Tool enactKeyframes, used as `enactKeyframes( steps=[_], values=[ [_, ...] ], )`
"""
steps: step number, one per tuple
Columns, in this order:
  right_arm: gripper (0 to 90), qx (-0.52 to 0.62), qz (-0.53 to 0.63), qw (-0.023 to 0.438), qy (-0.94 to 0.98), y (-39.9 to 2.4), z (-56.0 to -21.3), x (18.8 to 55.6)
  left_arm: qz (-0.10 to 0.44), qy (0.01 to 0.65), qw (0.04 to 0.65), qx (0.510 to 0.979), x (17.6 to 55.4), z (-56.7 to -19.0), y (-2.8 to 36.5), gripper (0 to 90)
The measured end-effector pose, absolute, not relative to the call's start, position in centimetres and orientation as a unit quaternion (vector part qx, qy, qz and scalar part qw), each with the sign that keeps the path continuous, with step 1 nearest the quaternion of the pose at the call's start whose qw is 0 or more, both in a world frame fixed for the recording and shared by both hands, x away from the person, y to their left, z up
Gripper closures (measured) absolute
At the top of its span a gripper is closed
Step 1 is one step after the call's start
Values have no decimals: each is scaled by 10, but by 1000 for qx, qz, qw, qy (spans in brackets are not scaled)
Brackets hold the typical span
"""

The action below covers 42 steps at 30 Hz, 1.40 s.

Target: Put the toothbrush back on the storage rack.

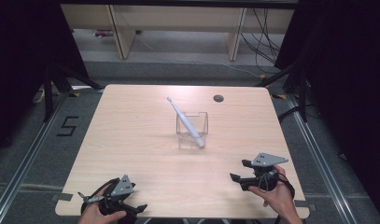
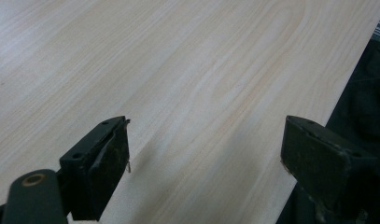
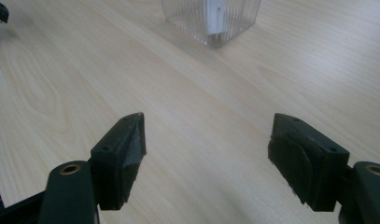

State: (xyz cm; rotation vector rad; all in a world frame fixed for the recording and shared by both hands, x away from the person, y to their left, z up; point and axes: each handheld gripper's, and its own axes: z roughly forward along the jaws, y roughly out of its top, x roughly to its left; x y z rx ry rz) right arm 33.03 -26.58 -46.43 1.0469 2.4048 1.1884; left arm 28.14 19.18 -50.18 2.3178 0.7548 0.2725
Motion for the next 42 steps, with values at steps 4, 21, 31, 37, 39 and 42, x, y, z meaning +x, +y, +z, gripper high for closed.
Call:
enactKeyframes(
  steps=[4, 21, 31, 37, 39, 42],
  values=[
    [259, 356, 403, 128, 833, -270, -467, 327, 105, 295, 342, 886, 281, -502, 192, 148],
    [199, 366, 397, 133, 831, -282, -479, 316, 106, 293, 343, 886, 281, -502, 192, 148],
    [172, 357, 396, 136, 835, -286, -483, 310, 106, 293, 342, 886, 281, -503, 192, 148],
    [176, 357, 389, 137, 838, -287, -483, 307, 106, 295, 341, 886, 281, -502, 192, 148],
    [175, 364, 386, 141, 836, -288, -484, 305, 106, 295, 342, 886, 281, -502, 192, 148],
    [175, 363, 383, 145, 837, -288, -484, 304, 105, 293, 342, 887, 281, -502, 192, 148]
  ],
)
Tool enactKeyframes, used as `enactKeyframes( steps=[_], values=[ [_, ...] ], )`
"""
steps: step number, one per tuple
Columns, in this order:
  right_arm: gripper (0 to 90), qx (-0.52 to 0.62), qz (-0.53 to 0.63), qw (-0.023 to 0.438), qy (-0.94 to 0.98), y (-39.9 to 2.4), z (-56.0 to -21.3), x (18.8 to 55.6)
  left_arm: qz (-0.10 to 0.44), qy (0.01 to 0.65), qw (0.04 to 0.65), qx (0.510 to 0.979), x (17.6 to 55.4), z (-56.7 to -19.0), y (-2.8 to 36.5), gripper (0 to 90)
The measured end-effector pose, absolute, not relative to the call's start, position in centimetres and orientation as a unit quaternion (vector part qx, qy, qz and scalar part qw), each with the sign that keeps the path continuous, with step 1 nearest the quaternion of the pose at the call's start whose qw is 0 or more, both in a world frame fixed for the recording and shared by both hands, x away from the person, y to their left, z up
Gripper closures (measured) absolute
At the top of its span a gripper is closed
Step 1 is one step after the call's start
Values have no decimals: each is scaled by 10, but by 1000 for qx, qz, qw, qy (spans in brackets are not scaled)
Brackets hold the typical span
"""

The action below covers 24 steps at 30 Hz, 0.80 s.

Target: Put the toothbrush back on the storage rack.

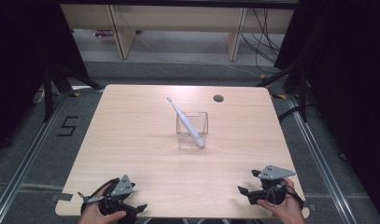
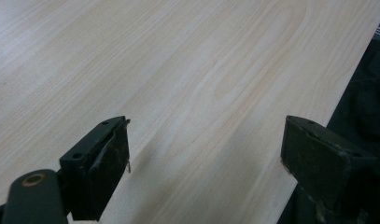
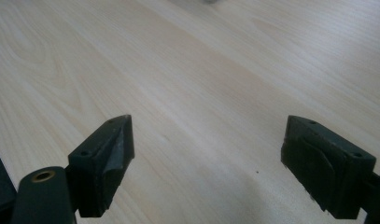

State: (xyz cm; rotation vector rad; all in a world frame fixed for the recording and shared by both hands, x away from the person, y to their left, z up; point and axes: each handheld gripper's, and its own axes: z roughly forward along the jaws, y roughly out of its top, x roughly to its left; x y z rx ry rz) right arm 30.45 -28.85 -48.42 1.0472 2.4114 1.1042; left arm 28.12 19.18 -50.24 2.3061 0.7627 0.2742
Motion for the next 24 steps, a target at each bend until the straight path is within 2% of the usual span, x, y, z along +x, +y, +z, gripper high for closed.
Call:
enactKeyframes(
  steps=[5, 7, 14, 17, 24],
  values=[
    [175, 356, 382, 128, 843, -290, -485, 306, 106, 293, 342, 887, 281, -502, 192, 148],
    [176, 355, 379, 139, 843, -290, -484, 306, 106, 293, 342, 886, 281, -502, 192, 148],
    [178, 364, 380, 129, 841, -289, -485, 305, 106, 293, 342, 886, 281, -502, 192, 148],
    [178, 362, 381, 144, 838, -289, -485, 305, 106, 293, 342, 886, 281, -502, 192, 148],
    [179, 361, 381, 144, 839, -289, -484, 305, 106, 295, 342, 886, 281, -502, 192, 148]
  ],
)
